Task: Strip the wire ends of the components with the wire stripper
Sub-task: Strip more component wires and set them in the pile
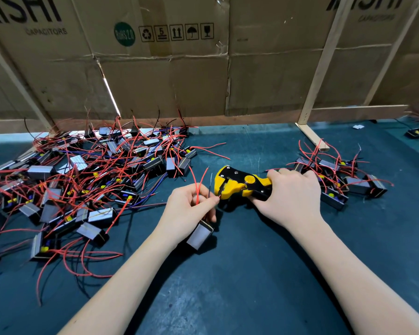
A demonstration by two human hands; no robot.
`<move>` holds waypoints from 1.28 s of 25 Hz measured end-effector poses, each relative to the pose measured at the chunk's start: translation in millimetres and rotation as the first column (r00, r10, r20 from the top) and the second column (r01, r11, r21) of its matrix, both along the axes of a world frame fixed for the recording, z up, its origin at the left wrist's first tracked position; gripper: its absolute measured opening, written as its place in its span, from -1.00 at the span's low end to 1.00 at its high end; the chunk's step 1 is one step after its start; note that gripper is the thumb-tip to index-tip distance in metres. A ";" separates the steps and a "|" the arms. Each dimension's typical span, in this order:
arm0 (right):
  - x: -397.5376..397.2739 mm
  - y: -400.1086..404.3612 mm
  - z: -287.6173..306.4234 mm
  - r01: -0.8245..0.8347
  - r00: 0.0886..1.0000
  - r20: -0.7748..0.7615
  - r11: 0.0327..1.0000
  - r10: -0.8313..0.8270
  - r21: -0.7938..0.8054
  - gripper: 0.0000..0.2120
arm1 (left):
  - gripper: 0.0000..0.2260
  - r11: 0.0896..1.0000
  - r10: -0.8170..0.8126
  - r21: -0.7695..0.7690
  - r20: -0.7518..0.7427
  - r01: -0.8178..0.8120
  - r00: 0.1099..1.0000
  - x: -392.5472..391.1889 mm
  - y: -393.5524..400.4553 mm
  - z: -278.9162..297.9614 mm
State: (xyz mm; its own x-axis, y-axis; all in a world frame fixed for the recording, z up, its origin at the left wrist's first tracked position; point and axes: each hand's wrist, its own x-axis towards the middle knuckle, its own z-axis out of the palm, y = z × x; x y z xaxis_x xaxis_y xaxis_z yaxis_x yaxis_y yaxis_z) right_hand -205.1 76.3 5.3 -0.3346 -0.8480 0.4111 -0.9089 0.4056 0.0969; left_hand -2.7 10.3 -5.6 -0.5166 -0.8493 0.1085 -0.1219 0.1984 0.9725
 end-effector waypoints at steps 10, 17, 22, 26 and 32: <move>-4.1 -0.2 -5.9 0.066 0.992 0.116 0.992 -0.054 -0.103 -0.45 | -0.79 0.972 -0.226 0.066 -0.008 0.226 0.974 1.3 2.4 4.0; -3.0 -0.1 -4.6 0.016 0.997 0.075 0.998 -0.012 -0.054 -0.45 | -0.78 0.975 -0.223 0.008 0.046 0.223 0.974 0.6 2.5 5.0; -2.4 0.3 -3.7 -0.031 0.997 0.064 0.997 0.036 -0.076 -0.47 | -0.76 0.983 -0.185 0.012 0.037 0.185 0.982 1.0 2.6 5.7; -4.5 1.7 -2.7 -0.041 0.997 0.067 0.994 0.048 -0.104 -0.50 | -0.75 0.986 -0.166 0.012 0.019 0.166 0.986 0.6 3.8 6.7; -2.4 1.4 -0.8 -0.083 0.994 0.065 0.988 0.092 -0.129 -0.53 | -0.75 0.984 -0.178 0.028 0.027 0.177 0.984 0.5 3.3 6.4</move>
State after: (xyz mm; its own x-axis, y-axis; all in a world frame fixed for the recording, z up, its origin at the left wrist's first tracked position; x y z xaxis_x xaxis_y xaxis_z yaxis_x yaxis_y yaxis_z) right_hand -207.6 77.7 4.5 -0.2930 -0.8183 0.4946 -0.9443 0.3287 -0.0156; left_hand -2.3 13.7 0.7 -0.6621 -0.7460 0.0710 -0.1156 0.1953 0.9739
